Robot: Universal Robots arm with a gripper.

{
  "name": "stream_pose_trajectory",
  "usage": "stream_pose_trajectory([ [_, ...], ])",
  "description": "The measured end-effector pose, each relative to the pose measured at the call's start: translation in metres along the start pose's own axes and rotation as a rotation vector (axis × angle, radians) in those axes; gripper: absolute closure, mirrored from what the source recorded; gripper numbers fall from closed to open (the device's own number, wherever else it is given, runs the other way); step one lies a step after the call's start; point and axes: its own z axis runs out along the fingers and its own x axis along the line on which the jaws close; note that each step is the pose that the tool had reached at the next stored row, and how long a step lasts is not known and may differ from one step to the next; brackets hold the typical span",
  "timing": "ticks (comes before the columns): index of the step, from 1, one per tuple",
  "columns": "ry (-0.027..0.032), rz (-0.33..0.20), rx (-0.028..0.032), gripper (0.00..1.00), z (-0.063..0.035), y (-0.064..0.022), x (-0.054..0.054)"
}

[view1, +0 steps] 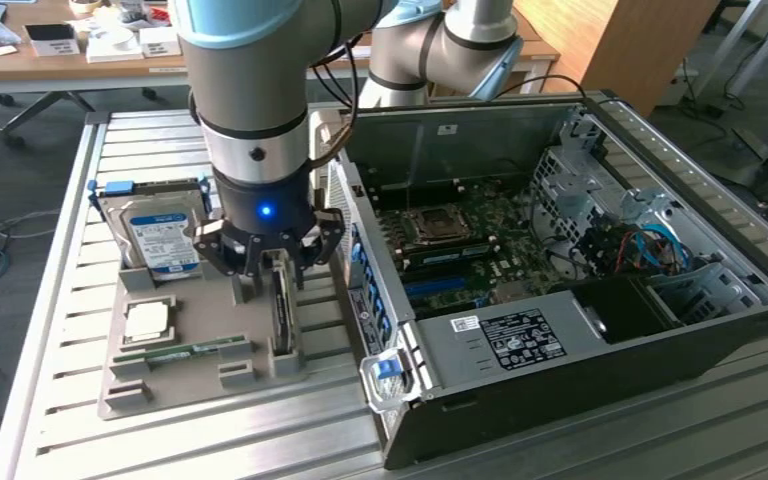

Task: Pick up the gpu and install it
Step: 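Pick up the gpu and move the gpu toward the slot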

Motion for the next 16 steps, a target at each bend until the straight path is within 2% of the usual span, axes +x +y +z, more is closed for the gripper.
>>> stream_pose_trajectory([
  [16, 0.0007, 0.0, 0.0001, 0.51, 0.0189, -0.0009, 0.0],
])
